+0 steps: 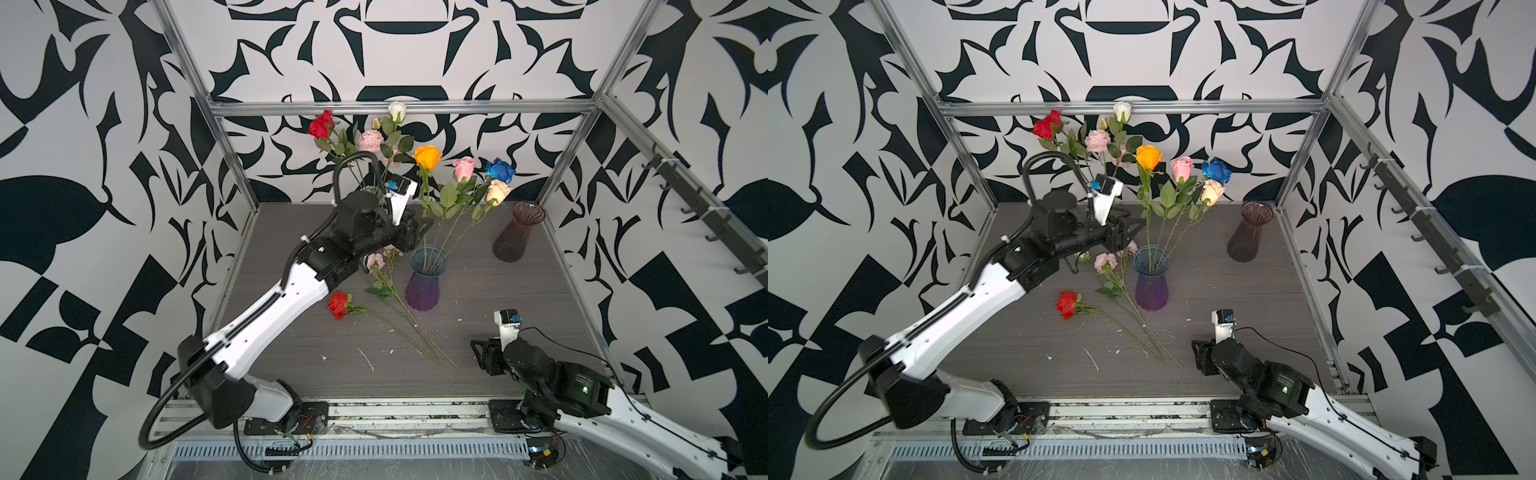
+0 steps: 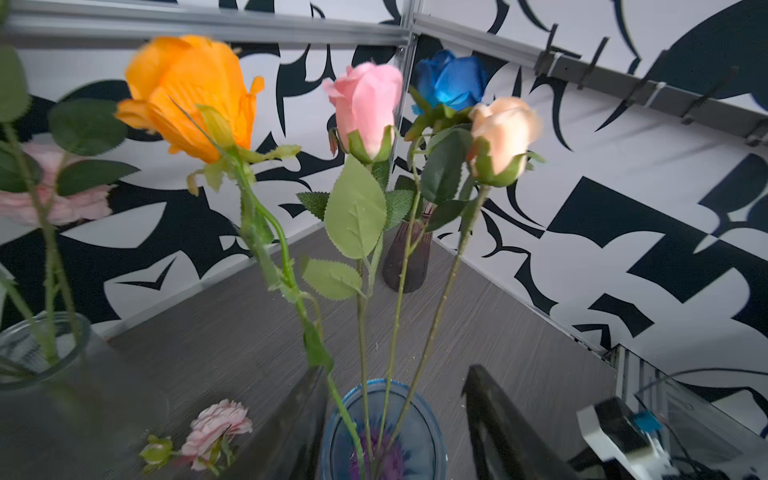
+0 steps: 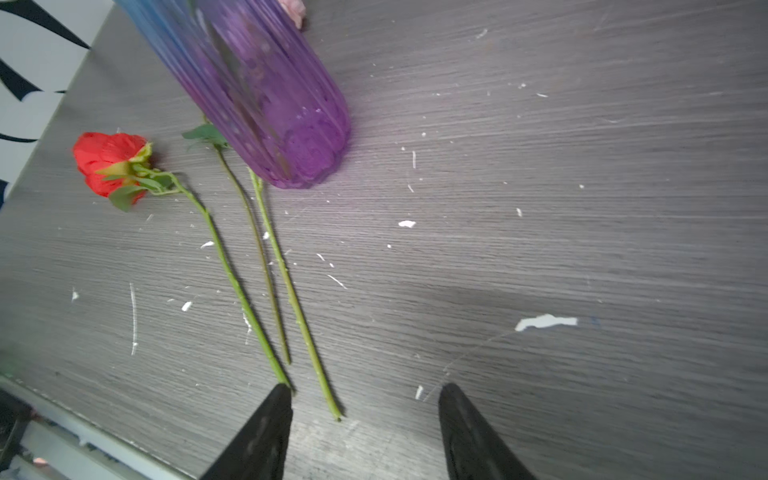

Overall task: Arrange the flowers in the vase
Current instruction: 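Open the left gripper and pull back while the right gripper reaches the vase rim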

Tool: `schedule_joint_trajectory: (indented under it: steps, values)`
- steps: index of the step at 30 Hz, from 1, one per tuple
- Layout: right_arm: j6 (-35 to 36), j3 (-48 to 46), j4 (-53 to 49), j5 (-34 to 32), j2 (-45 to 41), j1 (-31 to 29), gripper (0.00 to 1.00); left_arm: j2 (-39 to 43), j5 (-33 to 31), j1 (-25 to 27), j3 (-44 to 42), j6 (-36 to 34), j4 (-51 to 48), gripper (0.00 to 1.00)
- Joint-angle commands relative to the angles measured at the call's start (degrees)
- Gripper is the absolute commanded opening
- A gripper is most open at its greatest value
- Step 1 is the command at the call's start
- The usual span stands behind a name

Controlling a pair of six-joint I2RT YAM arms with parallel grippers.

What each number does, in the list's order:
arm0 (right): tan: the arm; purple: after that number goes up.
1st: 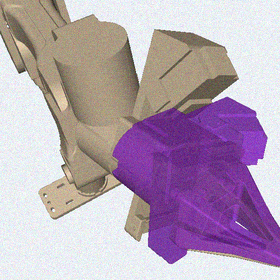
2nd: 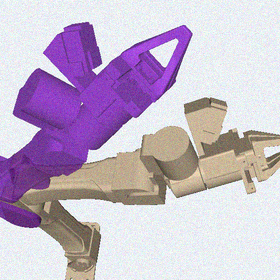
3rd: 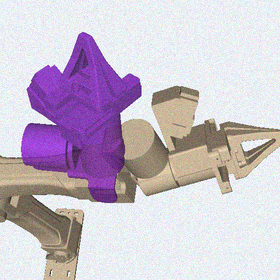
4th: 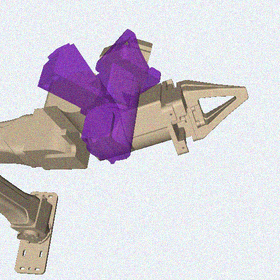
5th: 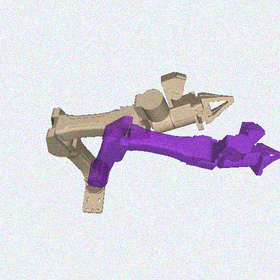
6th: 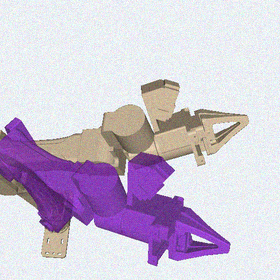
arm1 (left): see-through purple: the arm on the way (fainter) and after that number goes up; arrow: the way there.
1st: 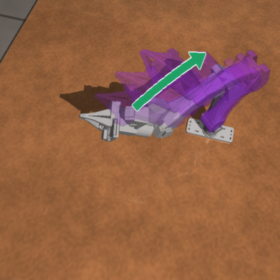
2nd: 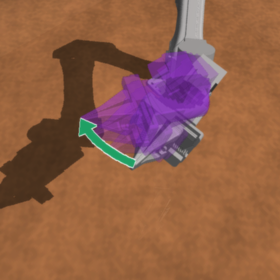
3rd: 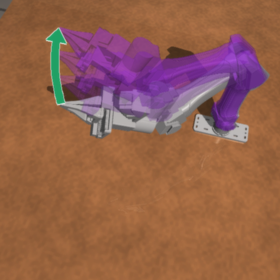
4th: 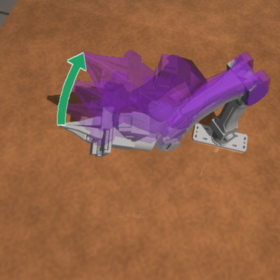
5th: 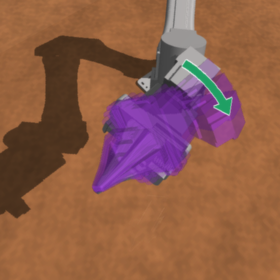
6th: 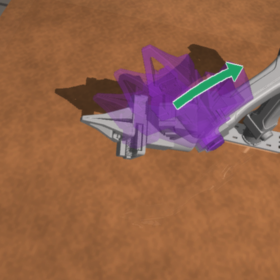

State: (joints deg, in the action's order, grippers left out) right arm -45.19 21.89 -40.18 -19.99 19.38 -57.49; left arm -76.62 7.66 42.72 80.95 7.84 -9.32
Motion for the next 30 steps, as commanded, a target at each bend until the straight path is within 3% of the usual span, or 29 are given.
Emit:
schedule_joint_trajectory:
  steps: [1,10,13,16,19,25,30]
  values:
    - [5.52,1.91,8.83,1.30,3.36,0.03,0.64,8.37,-2.17,0.00,-6.83,-1.11,1.58,0.62]
    - [21.09,12.06,24.46,-1.49,27.54,-0.06,0.70,29.17,-7.02,-0.27,-22.97,6.14,-10.86,0.72]
    - [24.00,12.97,31.80,-3.62,30.45,-0.05,0.80,37.43,-9.44,-0.26,-26.26,7.63,-16.90,0.75]
    - [25.35,13.26,37.06,-6.88,31.54,0.01,0.98,45.24,-11.39,-0.22,-28.43,9.55,-22.62,0.78]
    - [28.01,13.56,40.77,-9.44,33.01,0.65,0.99,51.88,-12.92,-0.27,-30.62,11.41,-26.97,0.80]
    - [32.61,16.38,44.51,-7.57,37.53,3.56,0.99,61.33,-14.43,-0.26,-36.41,14.10,-28.53,0.81]
    - [40.26,8.24,68.07,-6.53,40.25,3.97,0.99,64.68,-14.47,-0.27,-39.35,15.09,-28.96,0.81]
